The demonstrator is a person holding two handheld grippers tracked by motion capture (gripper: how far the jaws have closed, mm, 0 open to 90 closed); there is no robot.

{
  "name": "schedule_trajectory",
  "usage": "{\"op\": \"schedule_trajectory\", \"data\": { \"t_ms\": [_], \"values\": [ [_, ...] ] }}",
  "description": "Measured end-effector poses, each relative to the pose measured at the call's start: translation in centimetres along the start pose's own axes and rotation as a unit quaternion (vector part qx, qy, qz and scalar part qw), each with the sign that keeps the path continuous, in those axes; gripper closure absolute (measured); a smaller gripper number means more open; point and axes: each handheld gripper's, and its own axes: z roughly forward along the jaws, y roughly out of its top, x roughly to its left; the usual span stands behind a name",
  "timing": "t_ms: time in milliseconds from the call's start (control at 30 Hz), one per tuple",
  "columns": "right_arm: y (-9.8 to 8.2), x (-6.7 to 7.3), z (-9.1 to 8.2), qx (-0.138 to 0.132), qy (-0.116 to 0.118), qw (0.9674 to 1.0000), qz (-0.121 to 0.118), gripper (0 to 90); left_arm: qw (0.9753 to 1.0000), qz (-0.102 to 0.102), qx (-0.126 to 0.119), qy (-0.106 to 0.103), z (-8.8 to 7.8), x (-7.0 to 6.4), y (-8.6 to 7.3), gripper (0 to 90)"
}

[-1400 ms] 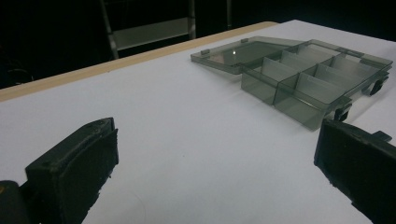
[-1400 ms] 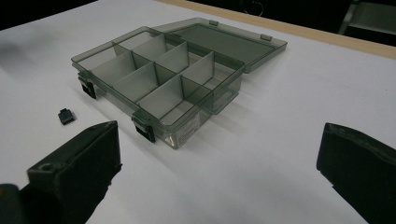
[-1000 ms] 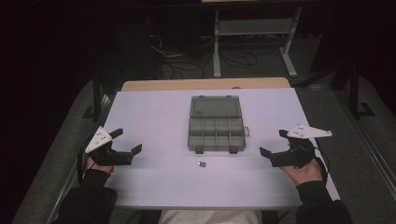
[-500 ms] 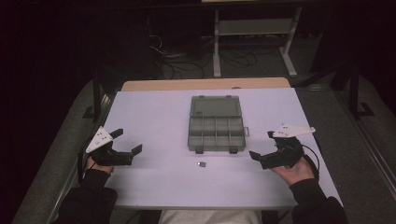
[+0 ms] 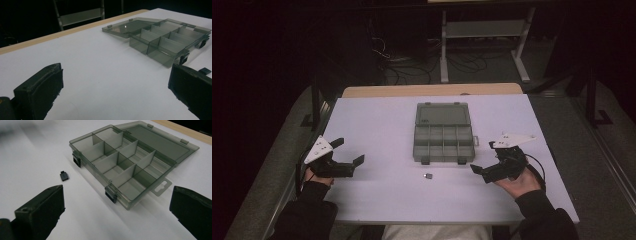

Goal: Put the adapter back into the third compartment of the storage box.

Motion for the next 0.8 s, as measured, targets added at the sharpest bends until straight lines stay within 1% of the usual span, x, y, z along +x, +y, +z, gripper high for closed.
{"op": "schedule_trajectory", "data": {
  "t_ms": [300, 533, 800],
  "values": [
    [0.8, 0.6, 0.4, 0.003, 0.012, 0.9999, -0.010, 0.0, 1.0000, 0.000, 0.000, 0.000, 0.0, 0.0, 0.0, 0.0],
    [1.4, 1.1, 1.1, 0.013, 0.023, 0.9994, -0.023, 0.0, 1.0000, 0.001, 0.000, 0.000, 0.0, 0.0, 0.0, 0.0],
    [2.0, 1.2, 1.7, 0.019, 0.035, 0.9989, -0.025, 0.0, 1.0000, 0.001, 0.001, 0.000, 0.0, 0.0, 0.0, 0.0]
  ]
}}
